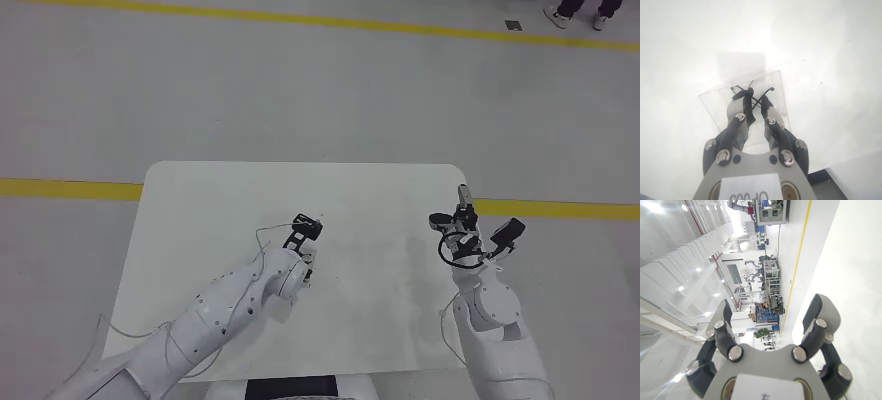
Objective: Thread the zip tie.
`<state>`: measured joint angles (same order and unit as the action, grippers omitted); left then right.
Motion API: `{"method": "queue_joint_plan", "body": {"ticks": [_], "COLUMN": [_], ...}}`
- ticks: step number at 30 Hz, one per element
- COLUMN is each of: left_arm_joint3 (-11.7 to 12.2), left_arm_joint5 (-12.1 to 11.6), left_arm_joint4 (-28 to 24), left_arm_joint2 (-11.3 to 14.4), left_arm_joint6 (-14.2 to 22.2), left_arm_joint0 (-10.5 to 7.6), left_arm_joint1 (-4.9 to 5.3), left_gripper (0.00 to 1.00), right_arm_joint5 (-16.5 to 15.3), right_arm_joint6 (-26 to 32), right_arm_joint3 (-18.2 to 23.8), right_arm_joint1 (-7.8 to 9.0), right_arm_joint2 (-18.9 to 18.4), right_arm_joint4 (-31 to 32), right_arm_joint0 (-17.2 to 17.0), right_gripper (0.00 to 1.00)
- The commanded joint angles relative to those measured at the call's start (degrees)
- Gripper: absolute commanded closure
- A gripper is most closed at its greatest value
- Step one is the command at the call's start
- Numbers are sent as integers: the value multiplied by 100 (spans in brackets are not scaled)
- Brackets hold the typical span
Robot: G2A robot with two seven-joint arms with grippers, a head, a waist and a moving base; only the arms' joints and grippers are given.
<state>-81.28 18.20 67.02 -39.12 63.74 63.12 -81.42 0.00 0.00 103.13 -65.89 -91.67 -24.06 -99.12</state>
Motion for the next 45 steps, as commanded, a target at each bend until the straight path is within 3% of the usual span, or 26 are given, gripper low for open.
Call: {"method": "queue_joint_plan", "body": {"ticks": [1,2,10,18,23,26,27,29,45], "left_arm_joint3": [8,11,5,-470,-648,-620,-598,-542,-163], "left_arm_joint5": [2,3,2,64,32,-1,-6,-34,-86], "left_arm_joint4": [-3,-1,21,317,422,421,399,333,76], "left_arm_joint2": [2,3,0,-75,-156,-199,-211,-229,-184], "left_arm_joint6": [4,5,25,168,219,205,192,144,-49], "left_arm_joint0": [-4,-6,-7,142,259,289,292,288,145], "left_arm_joint1": [-4,-5,-10,57,102,114,114,108,31], "left_gripper": [96,100,100,100,100,100,82,73,84], "right_arm_joint5": [0,0,0,0,0,0,0,0,0], "right_arm_joint6": [0,0,0,0,0,0,0,0,0], "right_arm_joint3": [0,0,0,0,0,0,0,0,0], "right_arm_joint1": [0,0,0,0,0,0,0,0,0], "right_arm_joint2": [0,0,0,0,0,0,0,0,0], "right_arm_joint4": [0,0,0,0,0,0,0,0,0], "right_arm_joint0": [0,0,0,0,0,0,0,0,0], "right_gripper": [0,0,0,0,0,0,0,0,0]}}
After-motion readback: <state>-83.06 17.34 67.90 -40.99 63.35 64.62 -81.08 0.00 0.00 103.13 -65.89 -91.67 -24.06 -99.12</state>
